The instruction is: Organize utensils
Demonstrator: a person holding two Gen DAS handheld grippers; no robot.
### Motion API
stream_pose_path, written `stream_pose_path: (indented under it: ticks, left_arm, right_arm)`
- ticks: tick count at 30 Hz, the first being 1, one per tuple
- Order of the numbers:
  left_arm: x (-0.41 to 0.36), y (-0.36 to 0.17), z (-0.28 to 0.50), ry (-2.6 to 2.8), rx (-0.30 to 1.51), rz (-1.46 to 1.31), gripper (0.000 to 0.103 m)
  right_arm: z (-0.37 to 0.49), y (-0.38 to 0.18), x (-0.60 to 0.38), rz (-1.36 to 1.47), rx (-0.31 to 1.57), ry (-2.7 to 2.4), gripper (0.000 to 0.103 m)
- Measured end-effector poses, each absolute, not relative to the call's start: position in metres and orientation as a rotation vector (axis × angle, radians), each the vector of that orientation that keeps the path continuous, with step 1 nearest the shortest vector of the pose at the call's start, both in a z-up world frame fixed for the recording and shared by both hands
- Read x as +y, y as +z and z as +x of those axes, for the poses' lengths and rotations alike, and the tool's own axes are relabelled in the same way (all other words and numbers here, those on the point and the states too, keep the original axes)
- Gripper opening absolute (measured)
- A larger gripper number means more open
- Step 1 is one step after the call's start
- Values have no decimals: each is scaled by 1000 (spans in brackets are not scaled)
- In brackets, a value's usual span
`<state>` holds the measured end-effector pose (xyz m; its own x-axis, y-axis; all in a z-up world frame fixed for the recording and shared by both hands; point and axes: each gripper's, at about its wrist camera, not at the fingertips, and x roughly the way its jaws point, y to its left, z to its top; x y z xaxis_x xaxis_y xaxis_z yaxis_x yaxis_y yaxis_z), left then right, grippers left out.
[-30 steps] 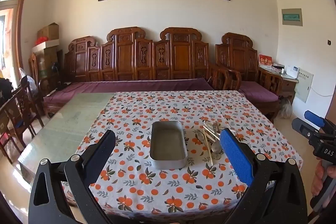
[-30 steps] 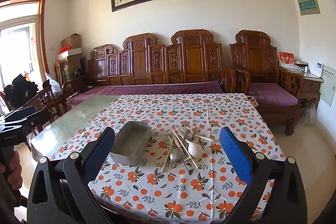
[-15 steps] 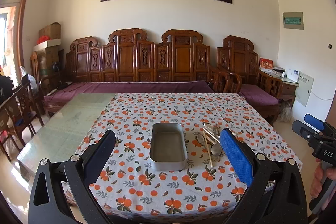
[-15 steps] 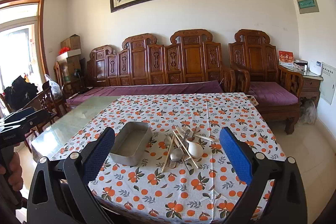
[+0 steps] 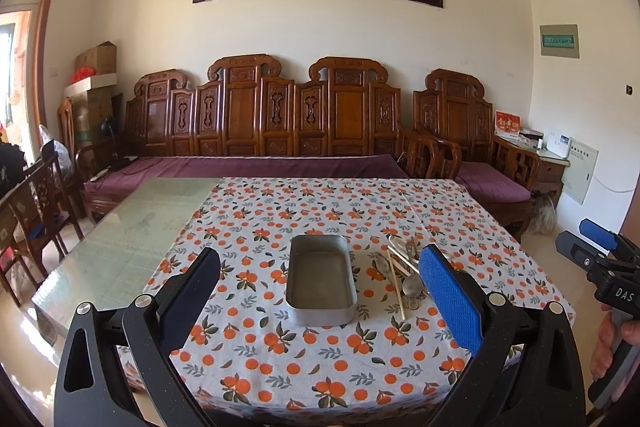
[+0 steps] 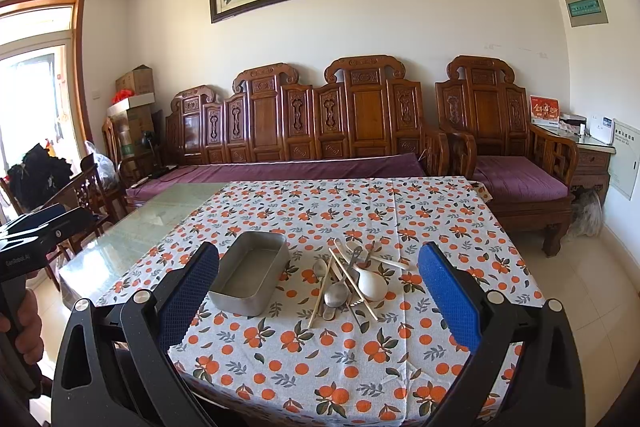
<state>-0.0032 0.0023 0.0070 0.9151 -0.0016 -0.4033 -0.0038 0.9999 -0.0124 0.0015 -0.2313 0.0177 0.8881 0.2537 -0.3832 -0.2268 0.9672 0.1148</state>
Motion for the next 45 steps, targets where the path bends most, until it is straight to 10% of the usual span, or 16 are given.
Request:
stream_pose_path:
  ticks: [45]
  left_arm:
    - [0, 24, -3, -4, 404, -11, 96]
  right_arm:
    - [1, 20, -231, 68, 405, 251, 100]
